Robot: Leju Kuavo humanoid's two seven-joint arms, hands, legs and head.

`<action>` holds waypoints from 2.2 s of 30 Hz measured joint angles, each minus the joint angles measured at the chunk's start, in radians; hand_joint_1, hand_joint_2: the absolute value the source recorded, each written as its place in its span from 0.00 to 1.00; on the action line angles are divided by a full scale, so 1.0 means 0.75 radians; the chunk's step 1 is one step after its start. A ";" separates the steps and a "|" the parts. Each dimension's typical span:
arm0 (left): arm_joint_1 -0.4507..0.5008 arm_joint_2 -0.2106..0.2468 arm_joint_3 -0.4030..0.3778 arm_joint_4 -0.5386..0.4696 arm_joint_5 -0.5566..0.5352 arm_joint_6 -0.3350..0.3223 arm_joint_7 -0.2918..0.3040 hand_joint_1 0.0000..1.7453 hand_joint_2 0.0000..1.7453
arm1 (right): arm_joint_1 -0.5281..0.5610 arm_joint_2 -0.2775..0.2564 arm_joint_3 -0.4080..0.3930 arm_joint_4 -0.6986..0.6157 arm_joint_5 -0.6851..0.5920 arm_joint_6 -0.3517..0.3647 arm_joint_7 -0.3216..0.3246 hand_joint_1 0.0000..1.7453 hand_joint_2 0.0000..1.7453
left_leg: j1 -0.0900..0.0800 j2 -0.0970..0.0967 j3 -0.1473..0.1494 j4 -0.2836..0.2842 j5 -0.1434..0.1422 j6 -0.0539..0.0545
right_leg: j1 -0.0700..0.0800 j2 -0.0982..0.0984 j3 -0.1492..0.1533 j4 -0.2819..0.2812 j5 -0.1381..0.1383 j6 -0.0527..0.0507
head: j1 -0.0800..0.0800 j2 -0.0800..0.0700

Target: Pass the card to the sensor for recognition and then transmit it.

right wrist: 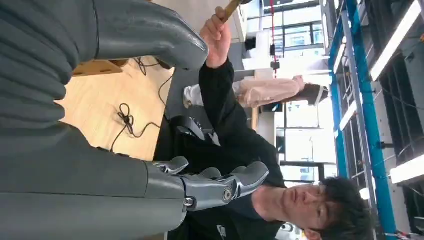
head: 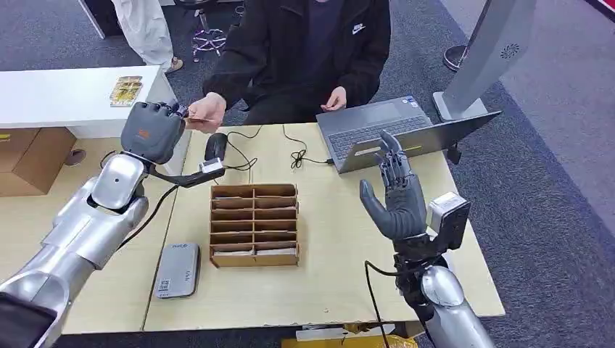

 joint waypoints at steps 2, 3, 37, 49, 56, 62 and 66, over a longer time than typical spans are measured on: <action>0.000 -0.001 -0.006 0.000 0.000 -0.001 0.007 0.00 1.00 | 0.001 0.000 0.000 -0.005 0.002 -0.001 0.002 0.00 1.00 | 0.000 0.000 0.000 0.000 0.000 0.000 | 0.000 0.000 0.000 0.000 0.000 0.000 | 0.000 0.000; 0.000 -0.002 -0.008 0.000 0.000 -0.008 0.010 0.00 1.00 | 0.001 0.000 0.000 -0.009 0.002 0.000 0.007 0.00 1.00 | 0.000 0.000 0.000 0.000 0.000 0.000 | 0.000 0.000 0.000 0.000 0.000 0.000 | 0.000 0.000; 0.063 -0.026 -0.112 -0.371 0.261 -0.455 0.019 0.00 1.00 | 0.098 0.000 -0.073 -0.065 0.079 0.038 0.019 0.00 1.00 | 0.000 0.000 0.000 0.000 -0.001 0.001 | 0.000 0.000 0.000 0.000 0.000 0.000 | -0.001 0.000; 0.125 -0.024 -0.141 -0.505 0.304 -0.594 0.074 0.00 1.00 | 0.127 0.000 -0.111 -0.077 0.117 0.042 0.019 0.00 1.00 | 0.000 0.000 0.000 0.000 -0.001 0.001 | 0.000 0.000 0.000 0.000 0.000 0.000 | 0.000 0.000; 0.229 0.009 -0.144 -0.646 0.354 -0.603 0.088 0.00 1.00 | 0.130 0.004 -0.129 -0.084 0.125 0.046 0.029 0.00 1.00 | 0.000 0.000 0.000 0.000 -0.001 0.001 | 0.000 0.000 0.000 0.000 0.000 0.000 | 0.000 0.000; 0.306 0.042 -0.144 -0.746 0.378 -0.595 0.083 0.00 1.00 | 0.133 0.006 -0.141 -0.085 0.135 0.045 0.024 0.00 1.00 | 0.000 0.000 -0.001 0.000 -0.001 0.001 | 0.000 0.000 0.000 0.000 0.000 0.000 | 0.000 0.000; 0.340 0.058 -0.144 -0.795 0.377 -0.586 0.084 0.02 1.00 | 0.134 0.007 -0.144 -0.085 0.139 0.045 0.024 0.00 1.00 | 0.000 0.000 -0.001 0.000 -0.001 0.001 | 0.000 0.000 0.000 0.000 0.000 0.000 | 0.000 0.000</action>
